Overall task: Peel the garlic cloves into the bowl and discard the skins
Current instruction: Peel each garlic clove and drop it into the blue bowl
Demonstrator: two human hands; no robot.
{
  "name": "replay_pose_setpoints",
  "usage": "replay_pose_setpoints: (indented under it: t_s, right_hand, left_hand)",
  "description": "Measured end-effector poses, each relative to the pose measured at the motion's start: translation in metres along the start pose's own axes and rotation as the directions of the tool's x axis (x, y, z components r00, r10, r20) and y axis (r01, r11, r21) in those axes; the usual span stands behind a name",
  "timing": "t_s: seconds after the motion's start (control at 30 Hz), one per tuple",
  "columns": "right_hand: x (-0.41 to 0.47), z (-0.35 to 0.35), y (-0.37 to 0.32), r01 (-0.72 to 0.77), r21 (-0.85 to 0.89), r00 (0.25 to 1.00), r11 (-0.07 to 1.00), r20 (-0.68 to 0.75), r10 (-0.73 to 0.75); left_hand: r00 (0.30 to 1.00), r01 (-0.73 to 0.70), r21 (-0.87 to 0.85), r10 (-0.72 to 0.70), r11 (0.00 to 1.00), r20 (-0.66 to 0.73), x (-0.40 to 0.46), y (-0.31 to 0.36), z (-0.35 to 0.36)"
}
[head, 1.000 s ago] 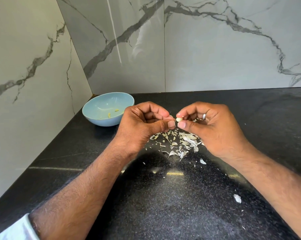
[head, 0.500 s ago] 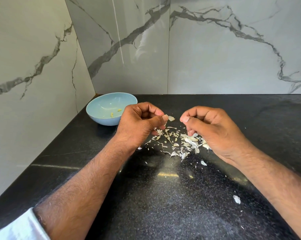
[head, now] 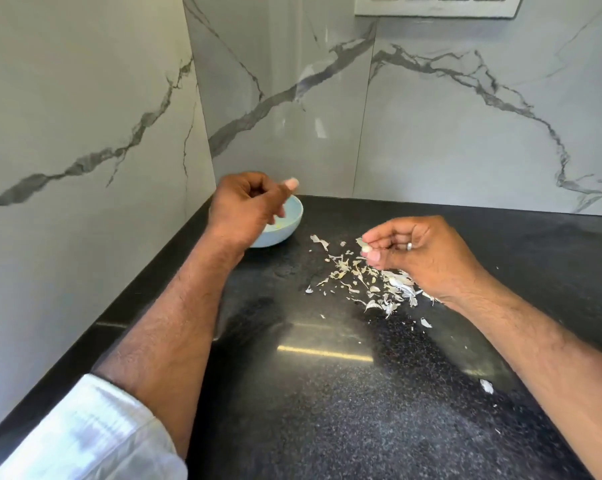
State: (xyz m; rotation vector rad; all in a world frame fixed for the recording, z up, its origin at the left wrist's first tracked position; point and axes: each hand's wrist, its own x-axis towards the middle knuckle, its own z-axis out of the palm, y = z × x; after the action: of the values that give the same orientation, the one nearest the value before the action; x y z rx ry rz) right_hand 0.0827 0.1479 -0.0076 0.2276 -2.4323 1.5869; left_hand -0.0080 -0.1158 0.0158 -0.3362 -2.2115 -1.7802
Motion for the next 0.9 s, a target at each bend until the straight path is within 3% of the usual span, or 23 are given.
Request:
replay_pose_setpoints:
  t_s: [0.2, 0.33, 0.47, 0.7, 0.8, 0.9]
  right_hand:
    - [0.062, 0.046, -0.035, -0.027, -0.018, 0.998, 0.999, -0.051, 0.026]
    - [0.117, 0.091, -0.043, -0.014, -0.23, 1.0, 0.973, -0.024, 0.008]
    - [0.148, 0.118, -0.052, -0.028, -0.419, 0.996, 0.908, 0.07, 0.063]
    - [0.138, 0.062, -0.06, -0.092, -0.174, 0.993, 0.98, 0.054, 0.102]
    - [0.103, 0.012, -0.045, -0.146, -0.144, 0.987, 0.979, 0.042, 0.154]
    - [0.061, -0.032, -0.018, -0.217, -0.12, 0.973, 0.969, 0.058, 0.225]
  left_hand:
    - [0.96, -0.029, 0.176, 0.077, 0.984, -0.27, 0.027, -0.029, -0.044]
    - [0.896, 0.053, 0.187, 0.036, 0.981, -0.442, 0.031, -0.036, -0.05]
    - [0.887, 0.099, 0.207, 0.008, 0.973, -0.462, 0.032, -0.037, -0.044]
    - [0.934, -0.043, 0.285, 0.14, 0.958, -0.328, 0.02, -0.03, -0.015]
    - [0.971, -0.196, 0.298, 0.227, 0.934, -0.075, 0.009, -0.03, 0.012]
    - [0.948, -0.302, 0.313, 0.252, 0.9, 0.193, -0.008, -0.028, 0.043]
